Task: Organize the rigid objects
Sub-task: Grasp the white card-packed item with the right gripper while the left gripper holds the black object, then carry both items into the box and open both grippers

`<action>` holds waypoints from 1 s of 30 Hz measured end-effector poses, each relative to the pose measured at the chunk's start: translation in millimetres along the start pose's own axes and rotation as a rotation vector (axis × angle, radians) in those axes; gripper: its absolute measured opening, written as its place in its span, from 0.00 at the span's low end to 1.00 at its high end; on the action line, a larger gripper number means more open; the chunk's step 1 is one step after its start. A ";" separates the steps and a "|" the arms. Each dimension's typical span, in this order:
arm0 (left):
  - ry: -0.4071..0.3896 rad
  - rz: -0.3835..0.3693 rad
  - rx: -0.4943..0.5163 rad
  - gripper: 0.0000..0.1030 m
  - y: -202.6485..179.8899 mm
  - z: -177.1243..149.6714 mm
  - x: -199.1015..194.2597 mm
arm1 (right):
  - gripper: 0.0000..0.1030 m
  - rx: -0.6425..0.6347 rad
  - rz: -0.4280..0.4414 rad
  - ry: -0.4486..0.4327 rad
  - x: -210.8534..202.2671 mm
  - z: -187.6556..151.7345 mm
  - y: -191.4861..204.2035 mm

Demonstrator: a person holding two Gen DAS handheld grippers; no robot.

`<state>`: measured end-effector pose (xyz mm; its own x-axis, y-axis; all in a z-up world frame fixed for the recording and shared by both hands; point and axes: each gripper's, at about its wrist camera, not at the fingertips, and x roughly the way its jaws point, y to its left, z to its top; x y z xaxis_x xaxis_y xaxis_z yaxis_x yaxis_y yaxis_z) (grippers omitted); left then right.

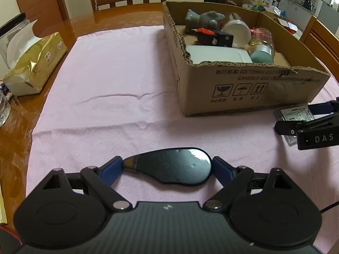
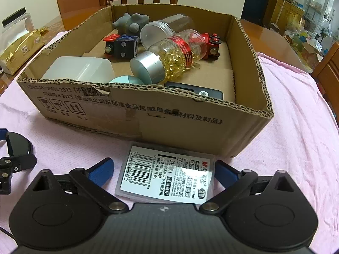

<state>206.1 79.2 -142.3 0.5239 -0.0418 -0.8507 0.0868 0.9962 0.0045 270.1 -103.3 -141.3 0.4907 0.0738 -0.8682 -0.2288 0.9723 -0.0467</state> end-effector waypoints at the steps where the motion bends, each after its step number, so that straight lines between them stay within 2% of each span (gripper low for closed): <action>1: 0.002 -0.003 0.004 0.87 0.3 0.1 -0.2 | 0.94 -0.003 0.002 0.001 -0.9 -0.1 0.0; 12: 0.036 -0.042 0.065 0.87 0.0 0.9 -5.5 | 0.91 -0.027 0.020 0.042 -9.2 -7.6 0.3; 15: 0.040 -0.049 0.092 0.87 -2.8 2.0 -12.6 | 0.91 -0.026 0.042 0.053 -12.4 -8.7 -2.0; 18: 0.046 -0.064 0.111 0.87 -5.5 6.4 -21.7 | 0.91 -0.033 0.103 0.080 -18.8 -9.9 -8.6; 22: 0.041 -0.068 0.140 0.87 -10.5 17.2 -38.7 | 0.91 -0.078 0.140 0.096 -28.3 -9.2 -13.5; 30: -0.012 -0.096 0.200 0.87 -25.0 51.6 -75.7 | 0.91 -0.153 0.208 0.055 -73.3 10.7 -30.5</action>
<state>208.0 53.5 -50.9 0.5152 -0.1381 -0.8459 0.3030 0.9526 0.0291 250.1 -136.0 -70.9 0.3741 0.2521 -0.8925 -0.4467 0.8923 0.0648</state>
